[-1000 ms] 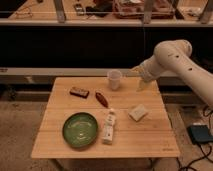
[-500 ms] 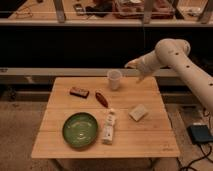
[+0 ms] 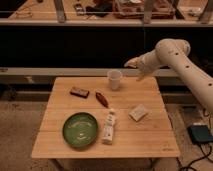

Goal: Place the pepper in the ceramic cup

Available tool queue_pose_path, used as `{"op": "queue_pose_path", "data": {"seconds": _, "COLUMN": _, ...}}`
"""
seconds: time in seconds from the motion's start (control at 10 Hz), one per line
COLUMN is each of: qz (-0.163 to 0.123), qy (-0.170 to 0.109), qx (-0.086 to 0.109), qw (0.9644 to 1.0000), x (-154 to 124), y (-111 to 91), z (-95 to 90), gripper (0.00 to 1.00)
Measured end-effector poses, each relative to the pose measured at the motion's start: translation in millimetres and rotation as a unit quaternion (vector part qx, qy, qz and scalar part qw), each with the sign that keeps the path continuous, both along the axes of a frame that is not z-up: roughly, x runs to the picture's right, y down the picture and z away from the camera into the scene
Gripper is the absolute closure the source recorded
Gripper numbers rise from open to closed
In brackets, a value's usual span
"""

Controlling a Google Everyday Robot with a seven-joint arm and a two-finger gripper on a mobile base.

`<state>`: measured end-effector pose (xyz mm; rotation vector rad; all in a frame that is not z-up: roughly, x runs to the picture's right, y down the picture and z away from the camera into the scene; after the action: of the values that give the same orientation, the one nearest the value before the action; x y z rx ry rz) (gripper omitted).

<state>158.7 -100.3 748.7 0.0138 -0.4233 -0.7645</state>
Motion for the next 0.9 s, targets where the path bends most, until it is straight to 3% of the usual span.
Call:
{"op": "queue_pose_path", "data": {"seconds": 0.1, "qz": -0.034, "qy": 0.004, "qx": 0.037, "qw": 0.9988, "x": -0.5, "y": -6.8, "z": 0.5, "gripper": 0.35}}
{"op": "queue_pose_path", "data": {"seconds": 0.3, "qz": -0.076, "qy": 0.017, "qx": 0.087, "qw": 0.9932, "x": 2.4, "y": -17.0, "z": 2.5, "gripper": 0.35}}
{"op": "queue_pose_path", "data": {"seconds": 0.7, "qz": -0.081, "qy": 0.016, "qx": 0.093, "qw": 0.9923, "x": 1.0, "y": -18.2, "z": 2.0, "gripper": 0.35}}
{"op": "queue_pose_path", "data": {"seconds": 0.9, "qz": -0.096, "qy": -0.005, "qx": 0.105, "qw": 0.9898, "x": -8.7, "y": -14.9, "z": -1.0, "gripper": 0.35}}
